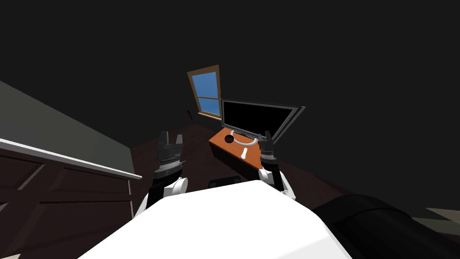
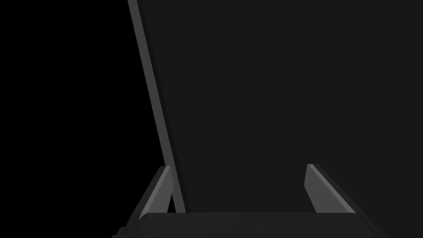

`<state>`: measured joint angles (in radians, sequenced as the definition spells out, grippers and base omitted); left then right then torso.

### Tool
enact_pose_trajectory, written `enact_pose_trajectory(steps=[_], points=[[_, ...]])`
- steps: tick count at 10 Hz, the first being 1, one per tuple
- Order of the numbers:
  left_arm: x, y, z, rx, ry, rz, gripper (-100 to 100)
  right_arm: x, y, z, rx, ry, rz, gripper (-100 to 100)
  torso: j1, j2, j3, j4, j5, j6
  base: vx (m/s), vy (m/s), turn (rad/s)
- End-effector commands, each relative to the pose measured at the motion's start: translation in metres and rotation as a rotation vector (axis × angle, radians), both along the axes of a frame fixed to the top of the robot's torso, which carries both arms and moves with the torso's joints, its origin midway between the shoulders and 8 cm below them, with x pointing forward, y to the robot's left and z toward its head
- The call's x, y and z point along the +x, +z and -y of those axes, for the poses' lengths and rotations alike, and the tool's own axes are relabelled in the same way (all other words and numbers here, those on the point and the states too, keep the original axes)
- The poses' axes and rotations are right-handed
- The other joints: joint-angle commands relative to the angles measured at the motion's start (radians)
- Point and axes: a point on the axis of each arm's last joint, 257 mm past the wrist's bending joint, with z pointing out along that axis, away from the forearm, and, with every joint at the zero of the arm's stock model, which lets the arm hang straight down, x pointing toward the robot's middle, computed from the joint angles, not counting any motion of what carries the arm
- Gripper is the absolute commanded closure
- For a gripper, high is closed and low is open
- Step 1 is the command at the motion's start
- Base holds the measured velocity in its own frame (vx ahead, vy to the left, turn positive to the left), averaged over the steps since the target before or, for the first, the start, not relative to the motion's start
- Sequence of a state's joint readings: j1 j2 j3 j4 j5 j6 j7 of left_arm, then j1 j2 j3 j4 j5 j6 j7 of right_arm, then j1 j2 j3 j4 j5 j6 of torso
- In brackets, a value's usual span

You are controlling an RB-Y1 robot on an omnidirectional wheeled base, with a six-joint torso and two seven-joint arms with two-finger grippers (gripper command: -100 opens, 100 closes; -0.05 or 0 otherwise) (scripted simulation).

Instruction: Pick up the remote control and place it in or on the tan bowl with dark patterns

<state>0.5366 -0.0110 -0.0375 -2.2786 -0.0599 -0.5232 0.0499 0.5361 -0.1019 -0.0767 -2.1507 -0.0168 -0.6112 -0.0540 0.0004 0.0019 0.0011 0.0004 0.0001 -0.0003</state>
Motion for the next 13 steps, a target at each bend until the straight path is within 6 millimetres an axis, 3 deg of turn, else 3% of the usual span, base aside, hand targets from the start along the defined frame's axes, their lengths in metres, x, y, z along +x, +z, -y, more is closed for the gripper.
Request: enact_pose_trajectory(steps=[1,5,6,9,10,11,12,13], points=[[0.0,0.0,0.0,0.0,0.0,0.0,0,0.004,-0.017,-0.002,-0.079,-0.005,-0.051,-100,0.0,0.0,0.0,0.0,0.0,0.0,-0.034,0.014,0.233],[0.0,0.0,0.0,0.0,0.0,0.0,0,0.011,-0.078,-0.005,-0.318,-0.015,-0.213,-100,-0.001,0.0,0.0,0.0,0.0,0.0,-0.038,0.004,0.277],[0.0,0.0,0.0,0.0,0.0,0.0,0,0.011,-0.078,-0.005,-0.323,-0.012,-0.214,-100,-0.001,0.001,0.0,0.0,0.0,0.0,-0.029,-0.002,0.11],[0.0,0.0,0.0,0.0,0.0,0.0,0,0.011,-0.14,-0.003,-0.53,-0.001,-0.355,-100,-0.002,0.0,0.0,0.0,0.0,0.0,-0.031,-0.009,0.346],[0.0,0.0,0.0,0.0,0.0,0.0,0,0.011,-0.143,-0.004,-0.544,0.0,-0.359,-100,-0.003,0.0,0.0,0.0,0.0,0.0,-0.027,-0.022,0.114],[0.0,0.0,0.0,0.0,0.0,0.0,0,0.008,-0.165,-0.003,-0.619,0.01,-0.406,-100,-0.003,0.0,0.0,0.0,-0.001,0.001,-0.021,-0.011,0.264],[0.0,0.0,0.0,0.0,0.0,0.0,0,0.008,-0.167,-0.003,-0.624,0.01,-0.41,-100,-0.002,0.0,0.0,0.0,-0.001,0.0,-0.016,-0.013,0.16],[0.0,0.0,0.0,0.0,0.0,0.0,0,0.004,-0.192,-0.001,-0.707,0.025,-0.459,-100,-0.002,-0.001,-0.001,0.0,-0.001,0.001,-0.015,-0.013,0.256]])
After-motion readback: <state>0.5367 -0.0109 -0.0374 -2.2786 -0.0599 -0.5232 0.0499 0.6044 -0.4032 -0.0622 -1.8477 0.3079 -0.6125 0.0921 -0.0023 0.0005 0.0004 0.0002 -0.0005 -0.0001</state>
